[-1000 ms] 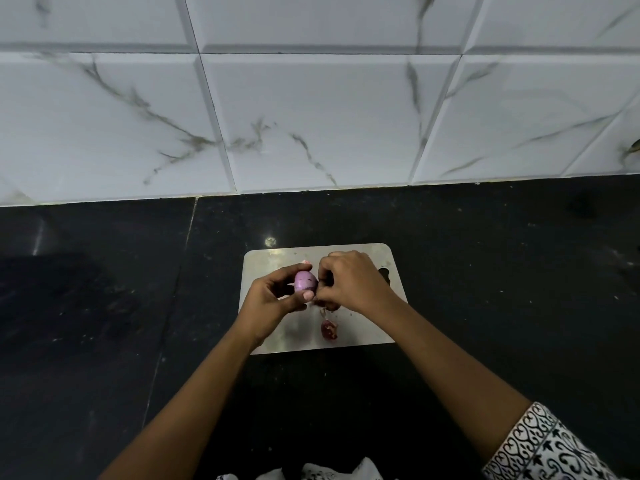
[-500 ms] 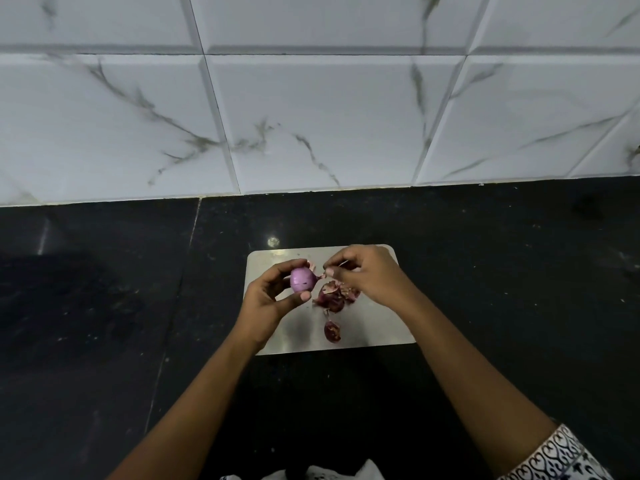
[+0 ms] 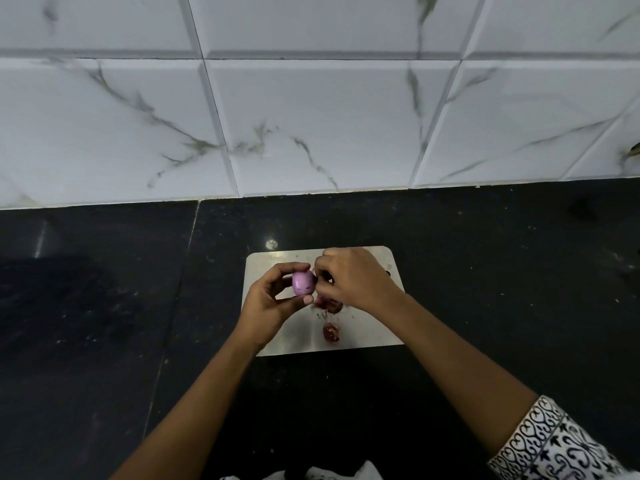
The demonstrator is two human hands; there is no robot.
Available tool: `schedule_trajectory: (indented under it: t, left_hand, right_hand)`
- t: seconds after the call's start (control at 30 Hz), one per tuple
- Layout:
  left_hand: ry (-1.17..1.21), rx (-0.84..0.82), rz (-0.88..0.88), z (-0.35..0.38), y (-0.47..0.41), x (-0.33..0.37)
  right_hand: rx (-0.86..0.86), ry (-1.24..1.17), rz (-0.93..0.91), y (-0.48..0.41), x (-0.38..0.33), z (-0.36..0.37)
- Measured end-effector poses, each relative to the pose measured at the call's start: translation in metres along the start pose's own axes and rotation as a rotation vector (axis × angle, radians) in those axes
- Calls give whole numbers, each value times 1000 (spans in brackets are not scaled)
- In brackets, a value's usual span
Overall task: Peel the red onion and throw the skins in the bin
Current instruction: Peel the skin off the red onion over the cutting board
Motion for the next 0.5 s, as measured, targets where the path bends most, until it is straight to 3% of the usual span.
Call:
schedule_trajectory:
  t: [0.23,0.4,0.5]
  left_hand:
    - [-71,33,126,-5,-3,6]
    - [50,27,165,-2,-3,4]
    - [286,29,138,2,-5,-2]
  right_hand:
    - [-23,-515,221,3,21,14]
    - [-119,-1385,464,11,22,35]
    - [-129,-1718,527,14,14,38]
Point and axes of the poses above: each hand's wrist, its own y-axis away from the middle knuckle, its own z-axis out of the palm, x = y × z, the point moved 6 cm from there along -y, towards the middle knuckle, and after that the axes turned 8 degrees about -x, right-handed, at the moved point
